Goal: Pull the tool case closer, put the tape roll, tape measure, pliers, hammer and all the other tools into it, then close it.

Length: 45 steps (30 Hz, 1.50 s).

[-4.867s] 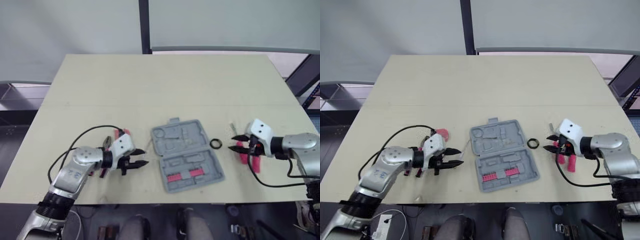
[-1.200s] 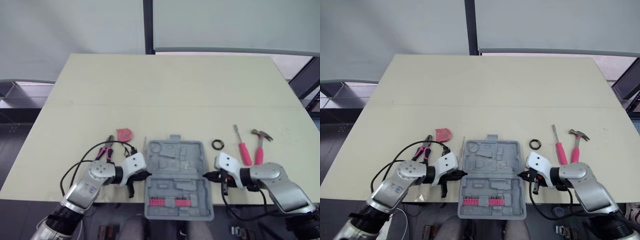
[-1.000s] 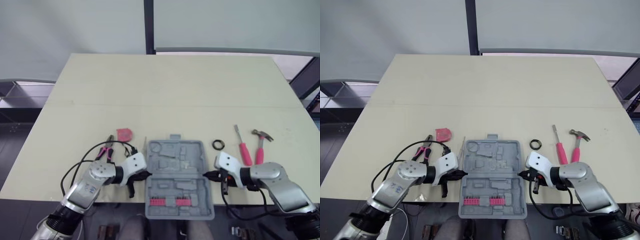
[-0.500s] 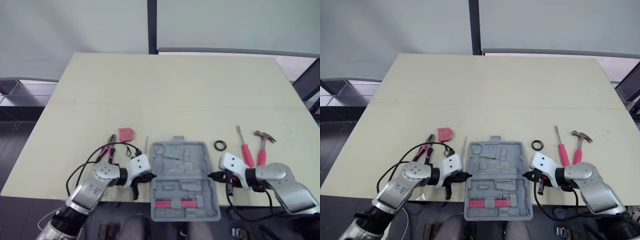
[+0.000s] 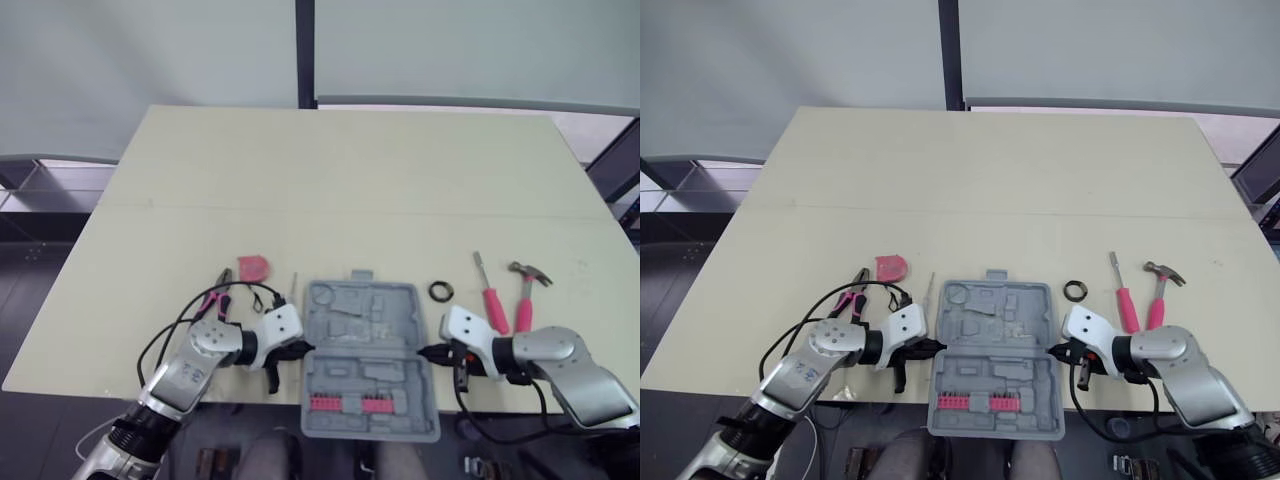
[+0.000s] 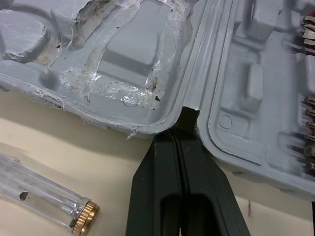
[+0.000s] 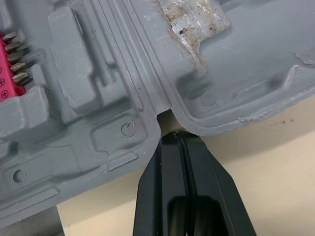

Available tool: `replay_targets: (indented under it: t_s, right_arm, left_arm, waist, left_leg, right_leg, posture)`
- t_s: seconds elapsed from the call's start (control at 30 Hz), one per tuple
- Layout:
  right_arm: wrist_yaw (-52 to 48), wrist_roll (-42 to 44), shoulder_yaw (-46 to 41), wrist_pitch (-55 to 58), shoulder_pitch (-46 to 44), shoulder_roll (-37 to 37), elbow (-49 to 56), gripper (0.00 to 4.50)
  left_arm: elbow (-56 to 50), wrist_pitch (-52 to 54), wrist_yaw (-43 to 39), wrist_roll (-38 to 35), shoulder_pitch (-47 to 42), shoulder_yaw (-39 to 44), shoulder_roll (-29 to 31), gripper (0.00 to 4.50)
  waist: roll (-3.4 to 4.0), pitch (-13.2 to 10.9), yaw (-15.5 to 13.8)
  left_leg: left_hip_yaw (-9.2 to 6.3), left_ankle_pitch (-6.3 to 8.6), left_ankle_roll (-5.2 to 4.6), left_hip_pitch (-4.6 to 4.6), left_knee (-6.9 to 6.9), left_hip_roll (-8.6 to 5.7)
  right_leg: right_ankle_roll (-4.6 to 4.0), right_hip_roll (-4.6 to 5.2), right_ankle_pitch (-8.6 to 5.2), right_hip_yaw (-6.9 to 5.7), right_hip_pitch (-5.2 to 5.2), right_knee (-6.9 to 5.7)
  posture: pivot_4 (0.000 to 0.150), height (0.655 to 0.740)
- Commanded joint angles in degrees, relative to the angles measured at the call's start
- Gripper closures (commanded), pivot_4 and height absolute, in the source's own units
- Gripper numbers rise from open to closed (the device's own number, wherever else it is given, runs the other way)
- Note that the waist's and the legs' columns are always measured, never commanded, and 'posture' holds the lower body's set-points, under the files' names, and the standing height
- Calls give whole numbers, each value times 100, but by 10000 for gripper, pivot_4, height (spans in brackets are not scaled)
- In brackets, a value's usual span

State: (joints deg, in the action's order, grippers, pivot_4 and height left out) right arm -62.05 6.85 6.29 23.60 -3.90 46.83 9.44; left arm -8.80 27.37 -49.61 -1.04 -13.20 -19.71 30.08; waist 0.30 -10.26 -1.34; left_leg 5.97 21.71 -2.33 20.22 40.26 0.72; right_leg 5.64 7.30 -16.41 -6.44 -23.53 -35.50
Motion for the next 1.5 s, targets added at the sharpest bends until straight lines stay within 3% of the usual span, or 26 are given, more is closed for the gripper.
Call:
replay_targets:
  t_s: [0.03,0.47,0.63,0.73,0.77,0.83,0.9,1.07,1.1,1.27,1.5]
  right_arm:
    - [0,84,-51,-149,12,20,-15,44898]
    - [51,15,-239,-247,172,263,13,44898]
    - [-45,329,-1150,-314,594,828,209,44898]
    - [-241,938,-2361,23,1043,1017,250,44898]
    - [-327,1124,-2787,162,1192,1065,208,42482]
    - [-481,1372,-3503,365,1438,1136,56,36700]
    - [-436,1391,-4142,357,1601,1173,-364,27176]
    - [-329,1121,-5053,-77,1910,1344,-1518,1871]
    - [-285,1098,-5149,-186,1919,1352,-1755,0]
    - [60,953,-5311,-943,1610,1439,-3038,0]
    - [147,999,-5145,-1233,1461,1406,-3099,0]
  left_arm:
    - [-61,-13,-10,-9,8,-43,17,44797]
    - [-235,96,-102,-127,77,153,275,44797]
    - [-1031,154,-540,-903,610,1041,899,44797]
    - [-1437,218,-1057,-2014,1251,2323,1200,44797]
    - [-1504,367,-1190,-2424,1440,2816,1270,44980]
    - [-1409,674,-1313,-3000,1717,3644,1410,39510]
    - [-794,599,-1437,-2987,2012,4293,1698,31907]
    - [1286,-247,-1355,-2532,2009,5248,2282,6841]
    - [1547,-347,-1296,-2499,1954,5350,2330,1284]
    - [2639,-876,-930,-2238,1591,5470,2446,526]
    - [3126,-1378,-774,-2187,1241,5375,2414,526]
  waist:
    - [0,0,-1]
    - [0,0,7]
    - [0,-1,18]
    - [0,-1,16]
    - [0,-1,16]
    - [1,-2,16]
    - [0,-1,16]
    - [1,-2,6]
    - [1,-2,15]
    - [2,-2,70]
    - [5,-3,188]
  left_leg:
    - [0,0,0,0,0,0]
    - [-2,0,0,0,0,0]
    - [-7,0,0,4,-4,2]
    - [-13,0,1,4,-5,3]
    - [-17,0,1,2,-7,5]
    - [-23,1,1,4,-7,6]
    - [-29,1,1,0,-7,6]
    - [-28,6,-2,-1,-22,-2]
    - [-27,8,-2,1,-24,-2]
    - [-14,18,-3,-3,-24,-2]
    - [-9,18,9,-4,-31,2]
  right_leg:
    - [0,0,0,-1,0,0]
    - [0,0,0,-4,0,1]
    - [0,6,0,0,-2,6]
    - [-1,10,0,-3,1,13]
    - [-1,10,0,-5,5,18]
    - [-1,11,-1,-7,7,32]
    - [-1,12,-1,-12,17,47]
    - [-6,12,-4,-19,12,55]
    - [-7,12,-4,-20,9,55]
    - [-2,22,-1,-8,8,55]
    - [-3,20,-2,-6,-5,42]
  posture:
    - [1500,7400]
    - [1500,7400]
    - [1500,7400]
    - [1500,7400]
    - [1500,7400]
    - [1500,7400]
    - [1500,7400]
    - [1500,7400]
    - [1500,7400]
    - [1500,7400]
    - [1500,7400]
